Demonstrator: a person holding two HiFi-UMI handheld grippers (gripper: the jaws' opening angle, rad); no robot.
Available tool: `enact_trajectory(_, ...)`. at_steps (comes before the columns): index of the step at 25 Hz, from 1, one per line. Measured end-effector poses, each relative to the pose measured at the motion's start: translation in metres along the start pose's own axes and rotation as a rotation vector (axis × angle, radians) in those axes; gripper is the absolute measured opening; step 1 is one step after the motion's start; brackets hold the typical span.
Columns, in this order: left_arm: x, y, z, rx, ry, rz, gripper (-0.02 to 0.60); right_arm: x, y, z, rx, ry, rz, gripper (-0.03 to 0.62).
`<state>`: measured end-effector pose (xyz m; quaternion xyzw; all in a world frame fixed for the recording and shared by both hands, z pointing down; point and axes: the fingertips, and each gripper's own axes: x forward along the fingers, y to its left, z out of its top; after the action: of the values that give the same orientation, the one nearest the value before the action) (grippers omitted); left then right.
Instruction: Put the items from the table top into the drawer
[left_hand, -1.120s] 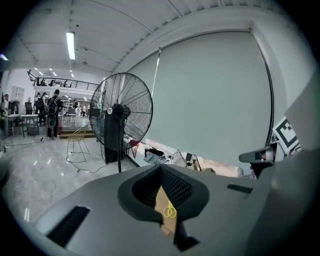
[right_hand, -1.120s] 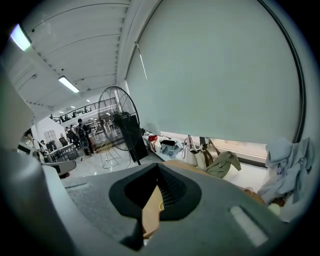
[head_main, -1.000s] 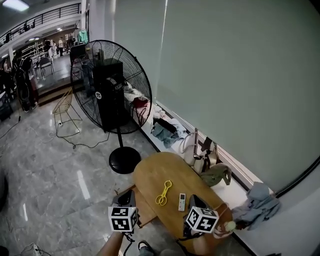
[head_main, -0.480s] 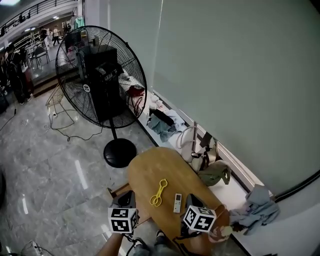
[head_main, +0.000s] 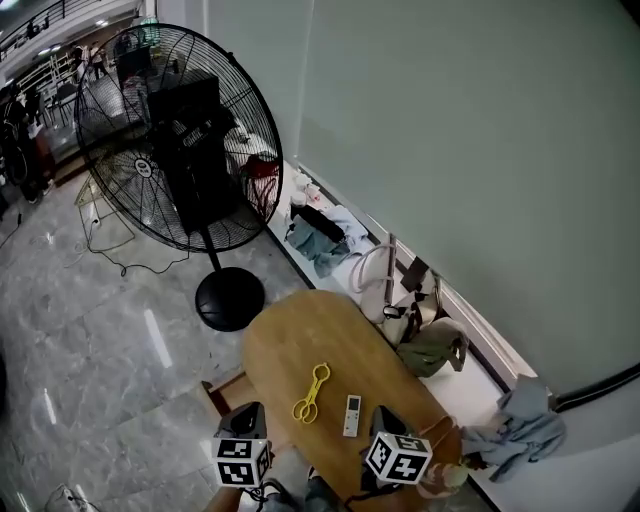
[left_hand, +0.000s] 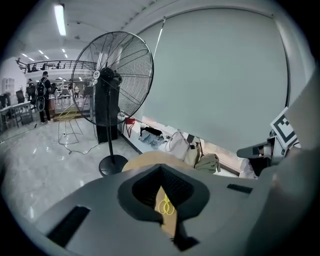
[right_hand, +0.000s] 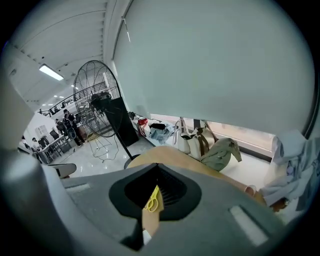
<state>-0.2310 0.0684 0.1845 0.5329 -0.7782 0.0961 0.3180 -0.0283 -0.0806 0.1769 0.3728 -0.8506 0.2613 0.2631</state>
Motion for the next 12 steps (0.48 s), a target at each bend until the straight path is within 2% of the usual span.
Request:
enact_trajectory(7, 0.063, 0.011, -0.039, -0.029, 0.045, 0.009, -0.008, 0.059, -0.016, -0.038, 0.008, 0.068, 0.006, 0.006)
enact_trajectory(12, 0.099, 0.011, -0.086, -0.057, 0.078, 0.002, -0.008, 0.091, -0.028, -0.080, -0.006, 0.110, 0.005, 0.006)
